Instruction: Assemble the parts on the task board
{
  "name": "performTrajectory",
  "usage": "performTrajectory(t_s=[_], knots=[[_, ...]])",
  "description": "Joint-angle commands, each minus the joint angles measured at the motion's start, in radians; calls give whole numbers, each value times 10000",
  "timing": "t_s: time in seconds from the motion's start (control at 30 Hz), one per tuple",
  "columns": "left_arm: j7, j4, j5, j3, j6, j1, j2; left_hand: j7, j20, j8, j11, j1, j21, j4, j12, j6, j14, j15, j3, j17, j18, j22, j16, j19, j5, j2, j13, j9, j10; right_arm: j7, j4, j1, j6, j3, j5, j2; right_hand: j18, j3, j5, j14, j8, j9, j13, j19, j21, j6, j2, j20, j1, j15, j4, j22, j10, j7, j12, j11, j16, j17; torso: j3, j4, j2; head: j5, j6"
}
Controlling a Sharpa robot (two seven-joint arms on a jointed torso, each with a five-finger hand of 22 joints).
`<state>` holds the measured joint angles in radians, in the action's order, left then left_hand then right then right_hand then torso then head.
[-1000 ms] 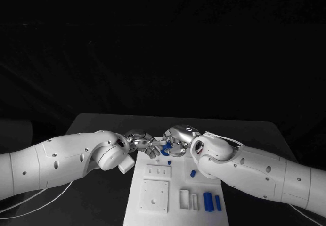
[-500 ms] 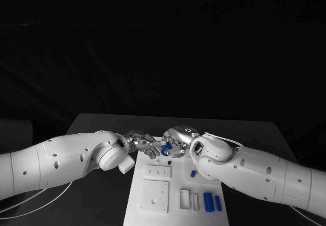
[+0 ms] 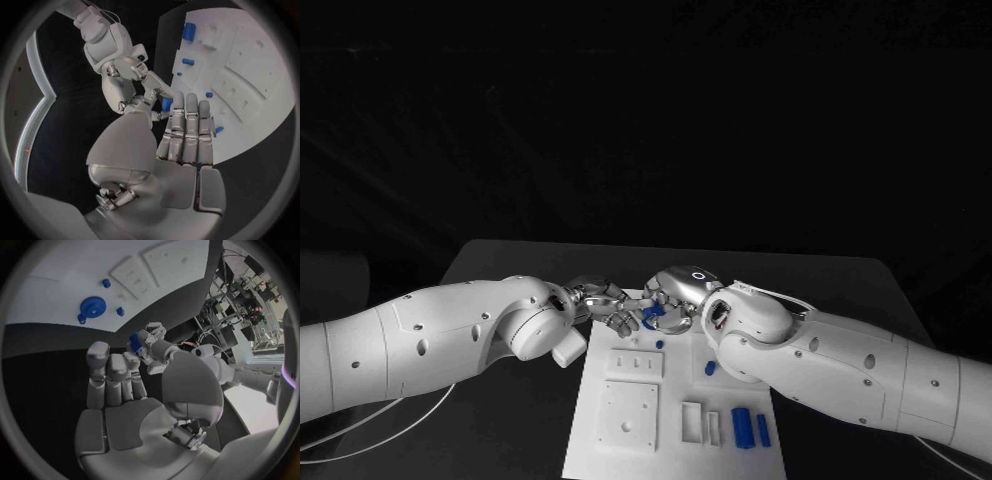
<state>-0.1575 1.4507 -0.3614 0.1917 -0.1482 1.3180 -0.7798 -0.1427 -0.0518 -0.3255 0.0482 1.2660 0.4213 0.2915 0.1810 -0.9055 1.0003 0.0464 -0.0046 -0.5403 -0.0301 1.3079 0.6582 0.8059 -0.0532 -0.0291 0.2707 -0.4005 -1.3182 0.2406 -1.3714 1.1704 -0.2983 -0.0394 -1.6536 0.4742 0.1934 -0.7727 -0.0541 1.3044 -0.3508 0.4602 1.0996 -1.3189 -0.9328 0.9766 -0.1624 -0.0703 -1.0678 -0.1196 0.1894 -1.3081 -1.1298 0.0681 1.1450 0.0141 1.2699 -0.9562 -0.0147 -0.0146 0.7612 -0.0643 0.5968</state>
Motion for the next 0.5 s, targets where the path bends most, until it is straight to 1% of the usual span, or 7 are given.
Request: performTrajectory(t_s=[0.03, 0.13, 0.4, 0.5], knots=[[36, 26, 83, -12, 154, 9, 25, -1, -17, 54, 2, 69, 38, -23, -59, -46, -57, -3, -57, -5, -87, 196, 47, -78, 28, 120, 25, 10, 70, -46, -77, -12, 119, -4, -135, -34, 684, -16, 53, -22, -51, 162, 4, -42, -56, 327, -83, -69, 48, -80, 3, -129, 29, 243, 15, 56, -40, -16, 2, -6, -1, -9, 12], [21, 14, 69, -12, 119, 9, 19, 1, -19, 56, 1, 130, 45, -27, -62, -46, -59, -5, -72, -5, -88, 196, 51, -82, 28, 140, 37, 12, 68, -51, -111, -14, 136, -4, -135, -24, 684, -16, 53, -22, -51, 163, 5, -43, -56, 327, -83, -70, 48, -80, 4, -129, 29, 243, 15, 57, -41, -16, 1, -5, -2, -13, 11], [12, 35, 51, -12, 66, 9, 25, -1, -19, 61, 2, 241, 58, -29, -70, -45, -61, -6, -112, -4, -88, 196, 60, -87, 27, 176, 58, 18, 71, -8, -166, -22, 166, -10, -137, -39, 684, -15, 53, -21, -51, 168, 5, -45, -55, 326, -86, -70, 50, -81, 8, -127, 29, 242, 15, 57, -42, -18, 12, 3, 3, -34, 32], [18, 34, 51, -12, 80, 9, 34, 2, -21, 59, 0, 304, 64, -32, -72, -52, -60, -8, -125, -4, -89, 195, 66, -87, 26, 209, 69, 18, 68, -1, -167, -22, 179, -14, -139, -60, 684, -13, 53, -21, -50, 169, 5, -45, -55, 326, -90, -71, 52, -81, 10, -127, 29, 243, 15, 57, -43, -19, 12, 2, 1, -30, 20]])
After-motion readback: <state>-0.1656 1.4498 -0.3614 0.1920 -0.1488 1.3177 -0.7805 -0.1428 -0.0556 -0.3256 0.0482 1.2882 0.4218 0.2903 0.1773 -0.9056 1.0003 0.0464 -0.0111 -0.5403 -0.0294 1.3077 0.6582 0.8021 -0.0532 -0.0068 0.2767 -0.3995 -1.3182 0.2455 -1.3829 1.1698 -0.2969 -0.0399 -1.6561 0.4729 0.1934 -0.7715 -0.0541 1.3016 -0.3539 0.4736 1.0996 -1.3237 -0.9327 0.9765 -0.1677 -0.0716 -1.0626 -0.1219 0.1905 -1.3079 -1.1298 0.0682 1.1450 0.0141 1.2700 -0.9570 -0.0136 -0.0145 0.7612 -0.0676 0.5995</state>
